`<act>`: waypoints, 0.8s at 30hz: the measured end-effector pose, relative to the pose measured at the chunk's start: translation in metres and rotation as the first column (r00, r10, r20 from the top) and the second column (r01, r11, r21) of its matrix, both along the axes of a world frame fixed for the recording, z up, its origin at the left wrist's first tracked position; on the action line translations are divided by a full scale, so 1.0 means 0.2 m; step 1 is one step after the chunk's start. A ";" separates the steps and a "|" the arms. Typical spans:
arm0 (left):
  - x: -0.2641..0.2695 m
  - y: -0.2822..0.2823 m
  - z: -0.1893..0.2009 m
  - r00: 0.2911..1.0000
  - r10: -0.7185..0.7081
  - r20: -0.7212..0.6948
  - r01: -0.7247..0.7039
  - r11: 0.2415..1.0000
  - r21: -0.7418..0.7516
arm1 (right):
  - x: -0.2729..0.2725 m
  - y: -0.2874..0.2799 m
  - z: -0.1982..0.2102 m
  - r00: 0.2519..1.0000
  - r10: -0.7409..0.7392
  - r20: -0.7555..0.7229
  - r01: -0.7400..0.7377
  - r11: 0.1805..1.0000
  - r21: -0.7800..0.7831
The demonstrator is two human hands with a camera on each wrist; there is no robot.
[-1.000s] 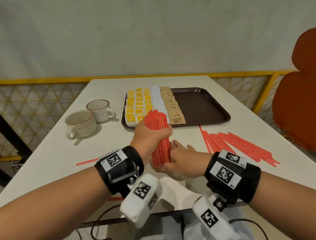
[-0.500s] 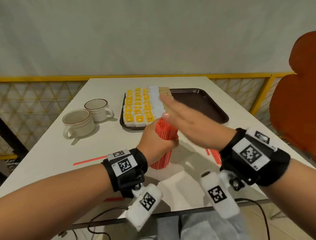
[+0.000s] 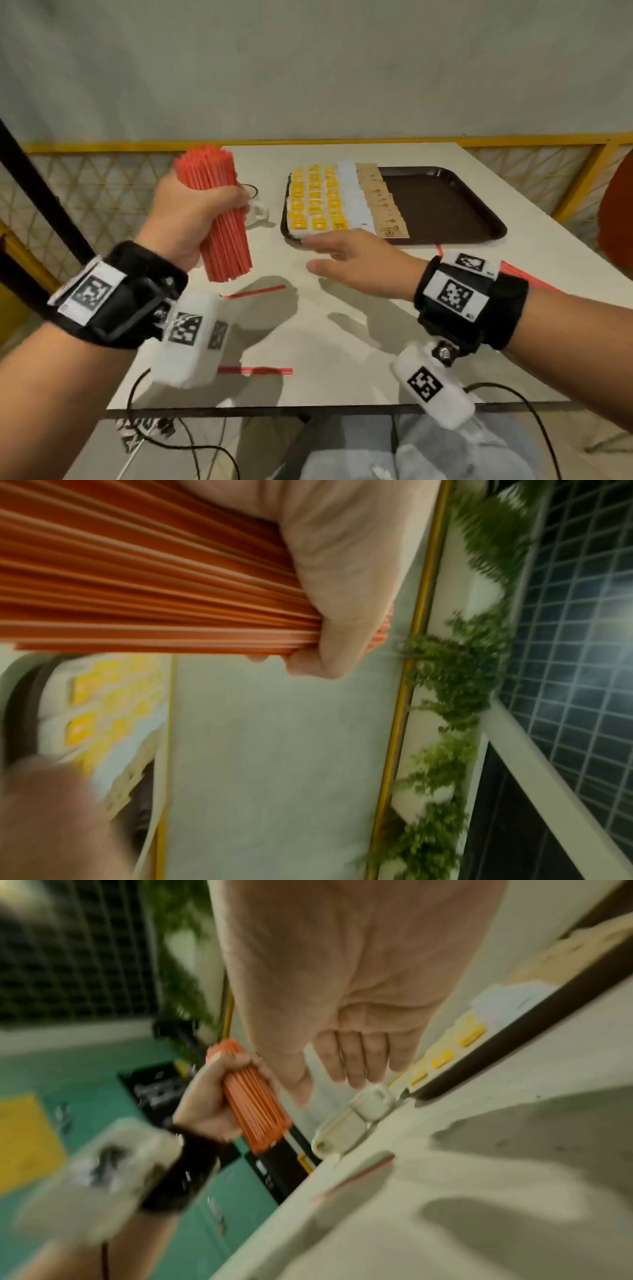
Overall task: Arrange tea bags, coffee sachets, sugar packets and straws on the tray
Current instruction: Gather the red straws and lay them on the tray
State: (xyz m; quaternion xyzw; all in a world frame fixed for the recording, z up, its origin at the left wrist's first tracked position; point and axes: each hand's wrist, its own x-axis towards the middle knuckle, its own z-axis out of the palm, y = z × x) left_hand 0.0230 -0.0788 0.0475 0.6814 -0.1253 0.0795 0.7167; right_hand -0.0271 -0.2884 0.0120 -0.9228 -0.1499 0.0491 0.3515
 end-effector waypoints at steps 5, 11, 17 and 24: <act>0.03 0.16 -0.01 0.999 0.033 -0.022 -0.033 0.999 0.006 | 0.09 0.33 -0.16 0.904 0.415 -0.103 -0.406 0.761 -0.507; 0.02 0.16 -0.04 0.997 -0.021 -0.068 0.023 0.999 0.032 | 0.16 0.50 -0.24 0.916 0.397 -0.050 -0.351 0.736 -0.579; 0.04 0.18 -0.08 0.996 -0.023 -0.081 0.025 0.999 0.028 | 0.18 0.37 -0.15 0.951 0.308 -0.019 -0.266 0.786 -0.558; 0.03 0.12 -0.14 0.995 -0.057 -0.087 0.058 0.998 0.014 | 0.14 0.18 -0.10 0.967 0.218 -0.131 -0.251 0.741 -0.622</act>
